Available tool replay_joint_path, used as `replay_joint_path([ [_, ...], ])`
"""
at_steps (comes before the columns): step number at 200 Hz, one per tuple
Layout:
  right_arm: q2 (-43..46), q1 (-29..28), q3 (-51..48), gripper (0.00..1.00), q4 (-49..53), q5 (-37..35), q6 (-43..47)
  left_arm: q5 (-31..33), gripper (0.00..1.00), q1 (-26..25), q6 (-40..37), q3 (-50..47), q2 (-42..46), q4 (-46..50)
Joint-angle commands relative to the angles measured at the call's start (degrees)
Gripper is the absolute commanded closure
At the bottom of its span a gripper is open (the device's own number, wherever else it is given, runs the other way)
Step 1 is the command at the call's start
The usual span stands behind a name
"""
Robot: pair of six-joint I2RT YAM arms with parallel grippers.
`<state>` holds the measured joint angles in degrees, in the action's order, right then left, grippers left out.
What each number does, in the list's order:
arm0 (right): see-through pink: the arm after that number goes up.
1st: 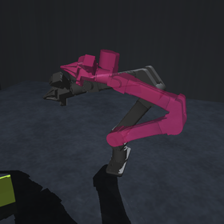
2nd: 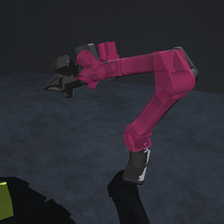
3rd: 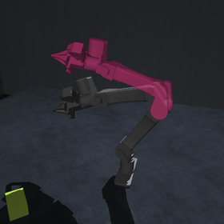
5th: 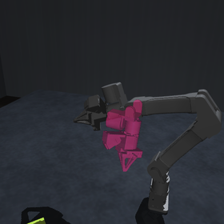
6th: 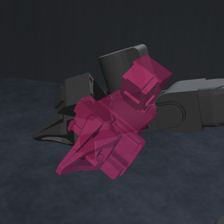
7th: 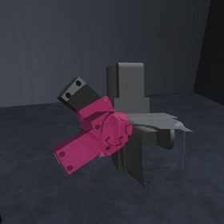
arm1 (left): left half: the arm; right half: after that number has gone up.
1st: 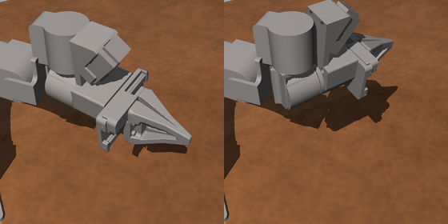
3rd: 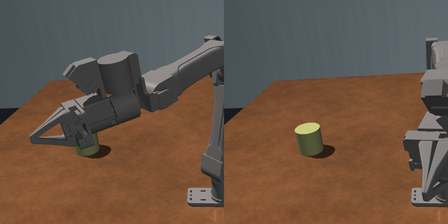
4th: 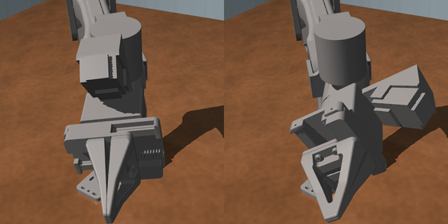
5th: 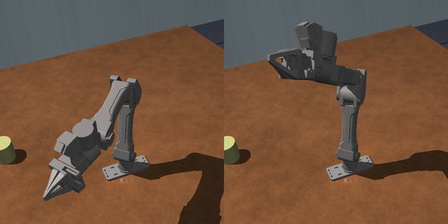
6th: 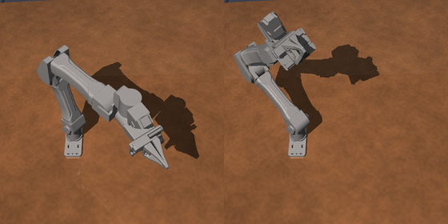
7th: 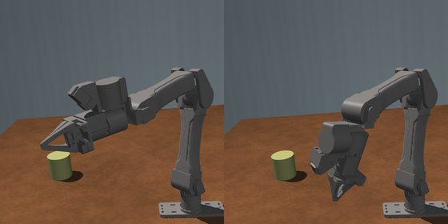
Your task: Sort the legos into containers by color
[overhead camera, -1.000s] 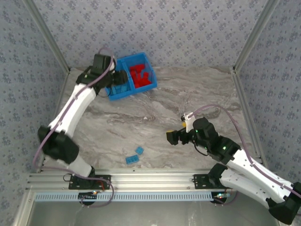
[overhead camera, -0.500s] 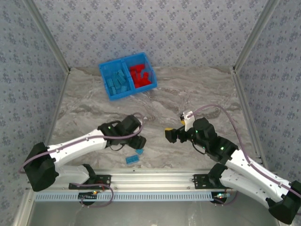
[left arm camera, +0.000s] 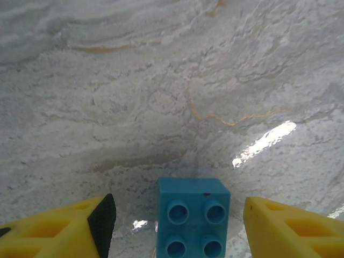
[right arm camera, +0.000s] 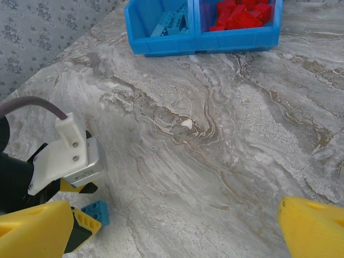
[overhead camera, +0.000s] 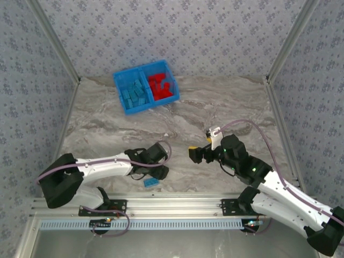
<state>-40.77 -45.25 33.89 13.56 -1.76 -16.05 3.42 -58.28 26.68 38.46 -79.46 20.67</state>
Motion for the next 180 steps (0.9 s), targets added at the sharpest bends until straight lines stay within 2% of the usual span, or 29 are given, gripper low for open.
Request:
replay_joint_path([
  [1, 0.61, 0.32, -0.16, 0.00, -0.03, -0.79, 0.40, -1.11, 0.38, -0.73, 0.56, -0.58, -0.94, -1.98],
  [30, 0.63, 0.32, 0.03, 0.00, 0.44, -0.65, 0.19, -1.14, 0.47, -1.05, 1.42, -1.45, -2.53, -2.99],
  [71, 0.68, 0.33, 0.57, 0.00, 0.84, -0.46, -0.21, 0.03, 0.67, -1.40, 2.58, -0.99, -1.76, -2.81],
  [85, 0.70, 0.33, 0.96, 0.00, 0.97, -0.44, -0.18, 2.32, 0.74, -1.40, 2.95, 0.41, 0.90, -0.80],
  [105, 0.70, 0.26, 1.33, 0.00, 1.28, -0.37, -0.28, 7.33, 0.75, 0.04, 1.77, 3.89, 5.99, 3.71],
  [121, 0.70, 0.21, 1.20, 0.00, 0.78, -0.31, -0.37, 10.39, 0.75, 4.63, -0.08, 7.22, 8.90, 7.00],
  [147, 0.65, 0.24, 0.83, 0.00, -0.61, -0.18, -0.94, 9.73, 0.72, 15.99, -5.04, 12.64, 11.06, 6.93],
  [180, 0.70, 0.25, 1.47, 0.00, 0.29, 0.09, -1.21, 10.56, 0.74, 29.90, -8.93, 27.35, 3.67, 9.33],
])
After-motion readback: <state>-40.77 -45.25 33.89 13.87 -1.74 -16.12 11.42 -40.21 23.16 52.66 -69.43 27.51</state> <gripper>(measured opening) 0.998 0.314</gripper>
